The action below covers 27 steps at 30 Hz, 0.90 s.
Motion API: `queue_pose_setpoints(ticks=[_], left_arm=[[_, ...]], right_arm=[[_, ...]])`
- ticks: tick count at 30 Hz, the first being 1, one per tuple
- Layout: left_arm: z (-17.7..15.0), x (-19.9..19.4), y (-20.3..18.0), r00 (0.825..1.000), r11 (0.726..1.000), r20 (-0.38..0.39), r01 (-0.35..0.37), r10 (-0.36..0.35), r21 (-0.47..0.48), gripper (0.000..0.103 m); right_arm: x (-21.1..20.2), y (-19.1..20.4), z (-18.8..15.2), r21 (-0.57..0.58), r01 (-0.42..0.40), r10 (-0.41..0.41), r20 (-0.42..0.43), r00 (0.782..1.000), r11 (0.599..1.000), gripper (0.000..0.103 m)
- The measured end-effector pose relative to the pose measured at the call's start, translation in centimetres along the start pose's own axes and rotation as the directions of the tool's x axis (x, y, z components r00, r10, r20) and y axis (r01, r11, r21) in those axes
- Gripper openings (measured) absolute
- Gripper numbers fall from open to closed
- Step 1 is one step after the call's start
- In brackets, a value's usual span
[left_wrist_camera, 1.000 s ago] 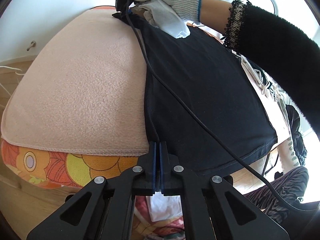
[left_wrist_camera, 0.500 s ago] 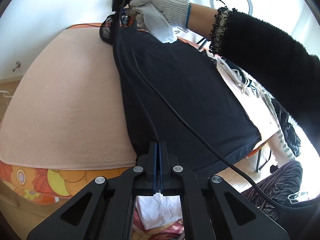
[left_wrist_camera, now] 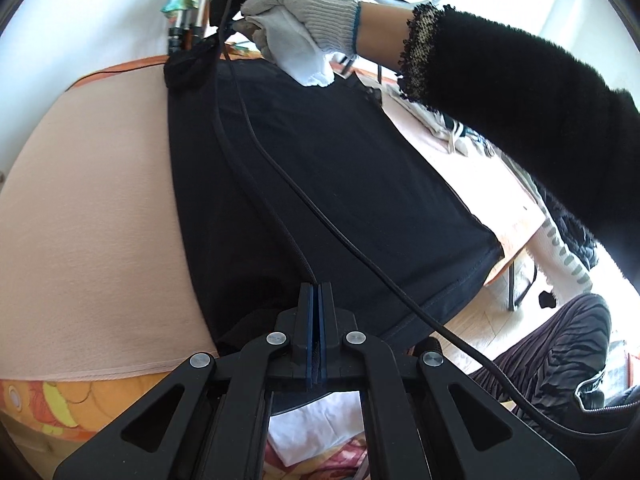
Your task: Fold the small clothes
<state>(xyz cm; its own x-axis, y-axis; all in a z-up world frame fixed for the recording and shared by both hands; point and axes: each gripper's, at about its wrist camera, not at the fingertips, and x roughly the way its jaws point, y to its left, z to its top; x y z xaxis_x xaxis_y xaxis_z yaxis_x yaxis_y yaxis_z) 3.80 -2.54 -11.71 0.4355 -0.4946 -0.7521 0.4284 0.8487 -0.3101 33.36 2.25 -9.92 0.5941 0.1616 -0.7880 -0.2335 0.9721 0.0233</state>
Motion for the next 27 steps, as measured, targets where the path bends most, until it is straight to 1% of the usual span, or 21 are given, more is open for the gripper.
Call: queue_pose_setpoints(ticks=[5, 11, 13, 14, 15, 16, 17, 18, 19, 20, 22, 27], left_arm=[[0.3, 1.2, -0.7, 0.999, 1.0, -0.039, 0.008, -0.007, 0.023, 0.001], [0.5, 2.5, -1.5, 0.998, 0.998, -0.067, 0.025, -0.022, 0.052, 0.001], [0.5, 2.7, -1.7, 0.997, 0.997, -0.08, 0.026, -0.021, 0.066, 0.001], [0.5, 2.8, -1.7, 0.996, 0.997, -0.087, 0.025, -0.019, 0.069, 0.004], [0.5, 2.9, -1.8, 0.995, 0.997, -0.097, 0.03, -0.023, 0.071, 0.009], [0.6, 2.9, -1.9, 0.994, 0.997, -0.103, 0.031, -0.023, 0.075, 0.013], [0.6, 2.8, -2.0, 0.994, 0.997, -0.104, 0.026, -0.018, 0.078, 0.022], [0.6, 2.6, -2.0, 0.994, 0.997, -0.105, 0.017, -0.009, 0.08, 0.036], [0.5, 2.2, -2.0, 0.995, 0.997, -0.099, 0.013, -0.005, 0.082, 0.042], [0.4, 1.7, -1.9, 0.996, 0.997, -0.088, 0.012, -0.005, 0.081, 0.053], [0.3, 0.7, -1.7, 0.997, 0.997, -0.068, 0.025, -0.02, 0.071, 0.054], [-0.5, -2.3, -1.3, 1.0, 0.997, 0.004, 0.011, -0.012, 0.08, 0.055]], right_arm=[[1.2, -2.7, -1.1, 0.031, 0.008, -0.007, -0.018, 1.0, 0.999, 0.002], [2.4, -4.1, -1.4, 0.039, 0.008, -0.006, -0.035, 0.999, 0.999, 0.003], [2.8, -4.4, -1.4, 0.038, 0.011, -0.009, -0.052, 0.999, 0.999, 0.003], [2.9, -4.6, -1.4, 0.037, 0.023, -0.021, -0.058, 0.998, 0.999, 0.003], [3.1, -4.8, -1.4, 0.038, 0.027, -0.025, -0.069, 0.997, 0.999, 0.008], [3.2, -5.0, -1.3, 0.041, 0.023, -0.02, -0.08, 0.997, 0.999, 0.013], [3.1, -5.4, -1.3, 0.043, 0.024, -0.02, -0.086, 0.996, 0.999, 0.03], [2.9, -5.7, -1.5, 0.043, 0.031, -0.027, -0.085, 0.996, 0.999, 0.05], [2.5, -6.0, -1.6, 0.043, 0.037, -0.033, -0.077, 0.997, 0.998, 0.056], [2.0, -6.3, -1.8, 0.041, 0.034, -0.032, -0.064, 0.997, 0.999, 0.058], [0.7, -6.8, -2.1, 0.036, 0.023, -0.022, -0.05, 0.998, 0.999, 0.058], [-4.3, -8.6, -3.2, 0.045, 0.014, -0.015, 0.008, 1.0, 0.999, 0.058]])
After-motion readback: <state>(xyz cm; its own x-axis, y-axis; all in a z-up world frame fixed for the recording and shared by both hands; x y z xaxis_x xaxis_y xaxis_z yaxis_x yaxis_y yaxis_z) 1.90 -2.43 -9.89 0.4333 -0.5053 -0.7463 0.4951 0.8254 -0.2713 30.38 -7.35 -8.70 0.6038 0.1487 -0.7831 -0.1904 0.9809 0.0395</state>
